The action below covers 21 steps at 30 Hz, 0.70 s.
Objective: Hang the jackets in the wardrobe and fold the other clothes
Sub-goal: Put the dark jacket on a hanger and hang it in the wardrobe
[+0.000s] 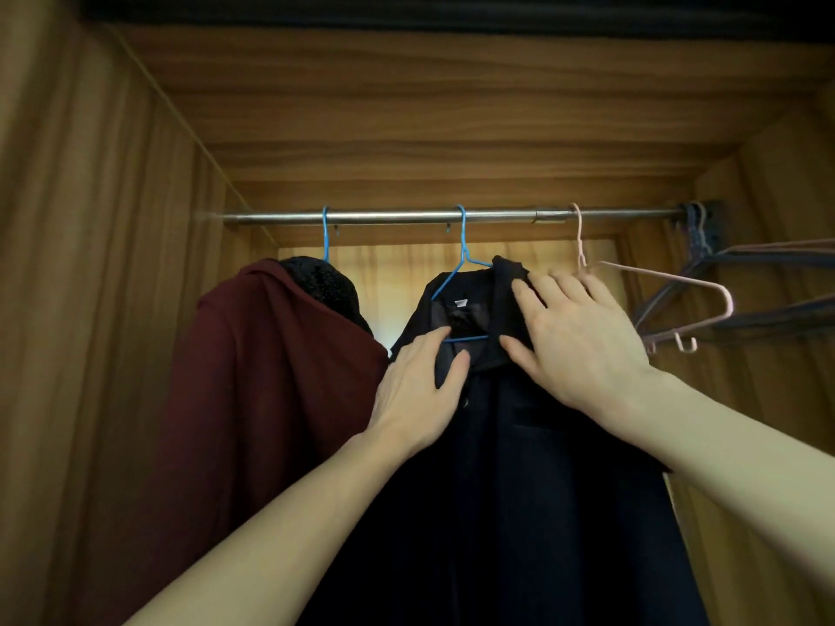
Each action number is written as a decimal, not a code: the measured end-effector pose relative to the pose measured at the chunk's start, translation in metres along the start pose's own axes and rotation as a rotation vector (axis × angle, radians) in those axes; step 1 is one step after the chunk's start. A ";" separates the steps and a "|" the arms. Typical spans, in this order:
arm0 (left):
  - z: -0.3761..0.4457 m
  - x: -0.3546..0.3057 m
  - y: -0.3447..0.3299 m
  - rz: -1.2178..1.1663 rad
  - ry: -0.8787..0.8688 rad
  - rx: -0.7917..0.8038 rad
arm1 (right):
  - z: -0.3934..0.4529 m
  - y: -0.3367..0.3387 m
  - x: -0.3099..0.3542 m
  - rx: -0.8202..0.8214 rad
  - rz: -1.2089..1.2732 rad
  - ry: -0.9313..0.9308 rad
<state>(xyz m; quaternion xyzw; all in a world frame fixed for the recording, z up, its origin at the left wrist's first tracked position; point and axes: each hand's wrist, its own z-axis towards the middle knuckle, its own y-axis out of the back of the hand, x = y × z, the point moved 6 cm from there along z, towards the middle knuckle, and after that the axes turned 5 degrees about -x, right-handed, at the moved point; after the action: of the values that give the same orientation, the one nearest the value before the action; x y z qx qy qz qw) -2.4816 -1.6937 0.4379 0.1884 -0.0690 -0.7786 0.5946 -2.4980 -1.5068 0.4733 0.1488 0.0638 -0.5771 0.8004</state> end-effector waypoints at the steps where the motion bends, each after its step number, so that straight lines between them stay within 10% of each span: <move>1: -0.009 -0.007 0.007 0.064 -0.020 -0.030 | -0.011 0.007 -0.001 -0.030 0.042 0.003; 21: -0.333 -0.101 0.070 0.403 -0.016 0.098 | -0.327 0.111 -0.010 0.103 0.596 -0.228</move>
<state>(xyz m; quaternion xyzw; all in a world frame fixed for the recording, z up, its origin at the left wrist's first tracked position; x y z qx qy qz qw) -2.2707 -1.5784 0.1761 0.1934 -0.1477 -0.6411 0.7278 -2.3737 -1.3633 0.1842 0.1356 -0.1018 -0.3329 0.9276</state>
